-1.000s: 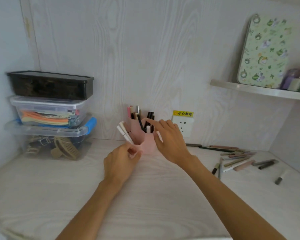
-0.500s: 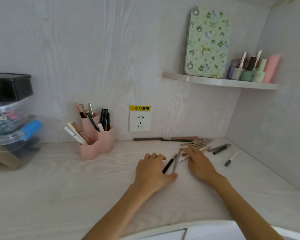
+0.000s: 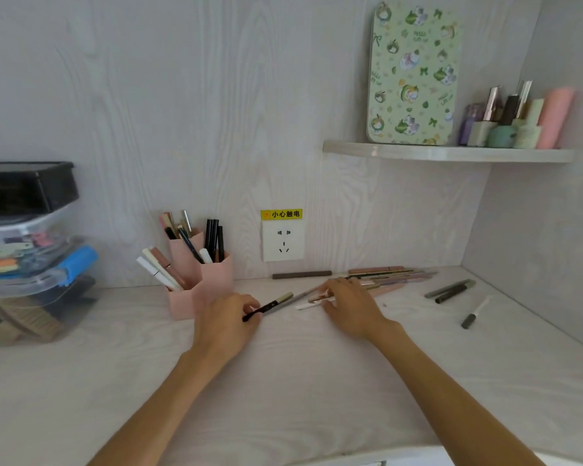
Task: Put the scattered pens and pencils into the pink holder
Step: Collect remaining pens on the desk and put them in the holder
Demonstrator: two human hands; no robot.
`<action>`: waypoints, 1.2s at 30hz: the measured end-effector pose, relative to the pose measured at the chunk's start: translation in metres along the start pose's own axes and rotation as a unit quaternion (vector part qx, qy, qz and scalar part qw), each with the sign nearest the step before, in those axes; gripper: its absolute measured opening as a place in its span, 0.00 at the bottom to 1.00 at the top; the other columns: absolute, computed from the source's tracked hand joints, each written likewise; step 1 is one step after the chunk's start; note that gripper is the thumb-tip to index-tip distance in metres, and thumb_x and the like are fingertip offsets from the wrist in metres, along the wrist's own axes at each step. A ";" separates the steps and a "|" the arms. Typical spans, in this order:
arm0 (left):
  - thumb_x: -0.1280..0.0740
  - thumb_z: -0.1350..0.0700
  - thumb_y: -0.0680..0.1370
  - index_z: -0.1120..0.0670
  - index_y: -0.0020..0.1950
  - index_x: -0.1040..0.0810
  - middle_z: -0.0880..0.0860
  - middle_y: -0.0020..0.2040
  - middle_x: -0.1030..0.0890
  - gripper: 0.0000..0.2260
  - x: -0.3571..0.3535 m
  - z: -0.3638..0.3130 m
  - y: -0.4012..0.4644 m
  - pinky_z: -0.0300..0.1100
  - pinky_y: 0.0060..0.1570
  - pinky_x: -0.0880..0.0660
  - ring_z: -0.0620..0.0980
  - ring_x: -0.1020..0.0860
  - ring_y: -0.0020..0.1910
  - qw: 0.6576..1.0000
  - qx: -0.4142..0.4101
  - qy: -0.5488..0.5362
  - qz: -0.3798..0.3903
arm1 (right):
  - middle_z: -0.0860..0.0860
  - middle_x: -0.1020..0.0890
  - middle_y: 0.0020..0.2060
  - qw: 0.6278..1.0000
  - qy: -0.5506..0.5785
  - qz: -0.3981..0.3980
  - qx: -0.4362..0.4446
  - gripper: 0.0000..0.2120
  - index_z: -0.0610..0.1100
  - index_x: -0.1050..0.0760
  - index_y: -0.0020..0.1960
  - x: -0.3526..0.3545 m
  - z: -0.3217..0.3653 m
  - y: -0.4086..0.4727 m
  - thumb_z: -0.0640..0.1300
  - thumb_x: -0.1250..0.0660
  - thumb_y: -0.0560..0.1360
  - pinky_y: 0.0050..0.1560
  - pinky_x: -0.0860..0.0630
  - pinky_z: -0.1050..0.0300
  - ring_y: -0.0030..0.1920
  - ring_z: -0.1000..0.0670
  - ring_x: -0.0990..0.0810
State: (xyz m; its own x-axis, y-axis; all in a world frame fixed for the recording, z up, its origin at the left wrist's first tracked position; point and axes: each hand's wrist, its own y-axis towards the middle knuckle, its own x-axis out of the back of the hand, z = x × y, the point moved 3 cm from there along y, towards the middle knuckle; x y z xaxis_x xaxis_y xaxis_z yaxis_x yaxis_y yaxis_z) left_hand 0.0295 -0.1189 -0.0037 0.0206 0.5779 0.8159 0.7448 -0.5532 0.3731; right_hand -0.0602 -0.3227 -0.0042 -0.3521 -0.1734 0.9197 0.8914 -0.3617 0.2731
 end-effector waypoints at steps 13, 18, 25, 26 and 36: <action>0.37 0.46 0.77 0.49 0.54 0.21 0.46 0.52 0.22 0.11 0.015 0.005 -0.006 0.40 0.47 0.32 0.47 0.27 0.54 0.987 -0.061 0.141 -0.046 | 0.49 0.21 0.50 0.996 -0.056 -0.004 0.063 0.07 0.49 0.23 0.52 0.008 0.028 0.024 0.42 0.36 0.75 0.51 0.32 0.55 0.54 0.47 0.26; 0.37 0.52 0.79 0.51 0.50 0.20 0.49 0.48 0.18 0.07 0.022 0.010 -0.009 0.41 0.42 0.27 0.49 0.22 0.47 0.993 -0.023 0.113 -0.037 | 0.51 0.20 0.47 0.990 0.001 -0.101 0.102 0.05 0.48 0.23 0.49 0.000 0.043 0.014 0.42 0.34 0.74 0.45 0.33 0.58 0.50 0.49 0.25; 0.41 0.50 0.80 0.51 0.53 0.24 0.47 0.51 0.22 0.09 0.027 0.020 -0.014 0.43 0.44 0.26 0.47 0.28 0.56 0.989 -0.036 0.138 -0.036 | 0.54 0.19 0.48 0.988 0.109 -0.095 0.057 0.06 0.48 0.23 0.48 -0.030 0.063 0.018 0.41 0.35 0.73 0.49 0.31 0.58 0.53 0.51 0.26; 0.41 0.50 0.80 0.50 0.51 0.24 0.46 0.49 0.22 0.08 0.033 0.021 -0.017 0.42 0.41 0.27 0.47 0.27 0.54 0.991 -0.033 0.116 -0.061 | 0.54 0.19 0.48 0.987 0.113 -0.097 0.057 0.06 0.48 0.23 0.48 -0.031 0.063 0.020 0.41 0.35 0.73 0.48 0.31 0.59 0.53 0.51 0.27; 0.30 0.54 0.75 0.48 0.44 0.20 0.45 0.39 0.18 0.01 0.121 0.028 -0.018 0.30 0.43 0.26 0.37 0.21 0.38 0.912 0.004 -0.237 -0.334 | 0.54 0.19 0.47 0.987 0.106 -0.104 0.065 0.05 0.49 0.24 0.48 -0.034 0.062 0.021 0.42 0.34 0.73 0.47 0.31 0.58 0.51 0.51 0.26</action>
State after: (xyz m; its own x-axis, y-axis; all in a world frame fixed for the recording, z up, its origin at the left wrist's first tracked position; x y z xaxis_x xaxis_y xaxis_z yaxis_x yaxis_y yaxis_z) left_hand 0.0368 -0.0222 0.0760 -0.1541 0.9803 0.1236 0.7015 0.0204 0.7124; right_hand -0.0123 -0.2676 -0.0120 -0.5714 -0.3008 0.7636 0.8175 -0.2908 0.4972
